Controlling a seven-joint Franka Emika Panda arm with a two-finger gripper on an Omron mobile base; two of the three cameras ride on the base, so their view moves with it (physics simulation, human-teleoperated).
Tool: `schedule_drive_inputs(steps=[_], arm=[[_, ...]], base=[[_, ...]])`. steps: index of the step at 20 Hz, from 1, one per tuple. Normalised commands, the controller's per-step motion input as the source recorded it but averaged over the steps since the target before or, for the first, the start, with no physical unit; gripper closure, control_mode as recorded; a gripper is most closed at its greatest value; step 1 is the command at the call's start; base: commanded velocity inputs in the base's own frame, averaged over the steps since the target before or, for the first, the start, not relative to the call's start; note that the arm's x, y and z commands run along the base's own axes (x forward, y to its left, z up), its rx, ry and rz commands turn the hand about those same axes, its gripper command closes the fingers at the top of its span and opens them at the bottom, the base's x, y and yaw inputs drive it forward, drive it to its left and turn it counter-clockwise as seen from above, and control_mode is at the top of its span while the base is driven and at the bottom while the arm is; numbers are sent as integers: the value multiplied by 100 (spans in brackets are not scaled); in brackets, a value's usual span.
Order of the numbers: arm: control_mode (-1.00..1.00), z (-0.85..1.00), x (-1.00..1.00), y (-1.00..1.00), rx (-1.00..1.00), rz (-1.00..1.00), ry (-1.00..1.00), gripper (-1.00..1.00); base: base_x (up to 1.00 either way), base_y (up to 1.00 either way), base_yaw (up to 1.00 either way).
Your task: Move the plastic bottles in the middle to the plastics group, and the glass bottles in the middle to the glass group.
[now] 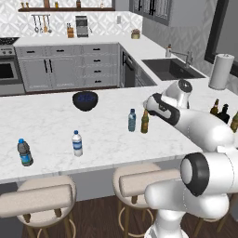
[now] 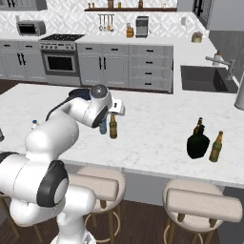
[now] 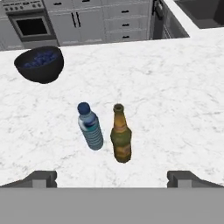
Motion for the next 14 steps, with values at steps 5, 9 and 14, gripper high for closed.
schedule_drive_inputs(steps=[5,9,14], arm=[[-100,-1,4,-14,-3,4,13,-100],[-100,-13,17,0,-4,10,5,-100],[-100,-31,20,2,-6,14,0,-100]], base=[[0,0,0],[0,0,0],[0,0,0]])
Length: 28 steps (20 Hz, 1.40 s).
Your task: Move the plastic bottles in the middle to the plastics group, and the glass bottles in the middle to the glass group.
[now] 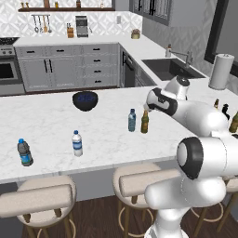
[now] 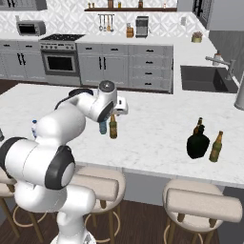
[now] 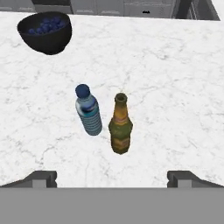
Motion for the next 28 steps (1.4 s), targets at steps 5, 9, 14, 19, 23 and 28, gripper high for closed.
schedule_drive_inputs(steps=[5,9,14,19,23,28], arm=[[-100,-27,1,0,-6,13,-1,-100],[-100,-17,1,-2,-1,19,-10,-100],[-100,-3,2,-9,0,21,-19,-100],[-100,-9,1,-26,0,26,-9,-100],[-100,-33,23,-34,3,38,-6,-100],[-100,-9,20,-22,8,36,-15,-100]], base=[[0,0,0],[0,0,0],[0,0,0],[0,0,0],[0,0,0],[0,0,0]])
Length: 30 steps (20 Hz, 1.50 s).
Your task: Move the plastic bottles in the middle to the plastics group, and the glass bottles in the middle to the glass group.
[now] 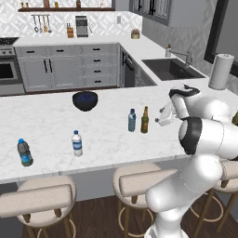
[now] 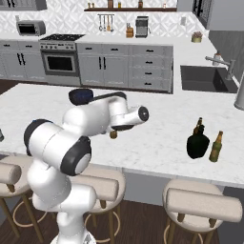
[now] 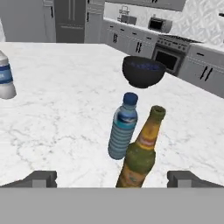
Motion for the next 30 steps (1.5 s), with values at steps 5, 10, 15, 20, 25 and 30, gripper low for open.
schedule_drive_inputs(steps=[5,10,15,20,25,30], arm=[[-100,0,26,-6,13,23,-6,-100],[-100,0,21,0,0,3,1,-100],[-100,-3,44,0,0,0,3,-100],[-100,-36,37,4,0,1,3,-100],[-100,-69,20,17,3,8,0,-100],[-100,-21,0,9,17,14,-3,-100]], base=[[0,0,0],[0,0,0],[0,0,0],[0,0,0],[0,0,0],[0,0,0]])
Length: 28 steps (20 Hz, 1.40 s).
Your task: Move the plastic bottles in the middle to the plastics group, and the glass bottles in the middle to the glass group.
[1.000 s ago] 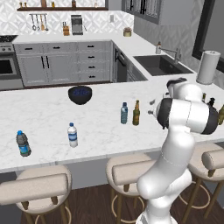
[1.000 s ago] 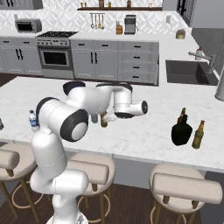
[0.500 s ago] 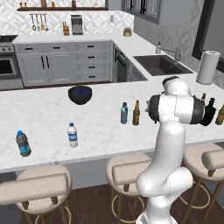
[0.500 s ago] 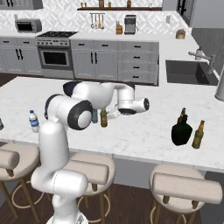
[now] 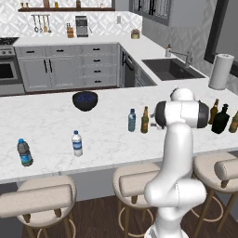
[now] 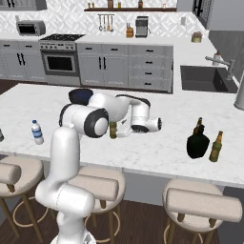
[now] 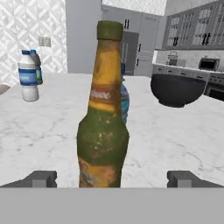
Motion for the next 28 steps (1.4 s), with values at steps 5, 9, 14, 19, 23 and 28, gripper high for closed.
schedule_drive_inputs(steps=[5,9,14,19,23,28], arm=[[-100,0,0,0,20,7,0,-100],[-100,-11,0,14,6,2,3,-100],[-100,-21,0,20,3,1,2,-100],[-100,-3,0,17,0,0,0,-100],[-100,0,0,11,0,0,0,-100],[-100,0,0,4,0,0,0,-100]], base=[[0,0,0],[0,0,0],[0,0,0],[0,0,0],[0,0,0],[0,0,0]])
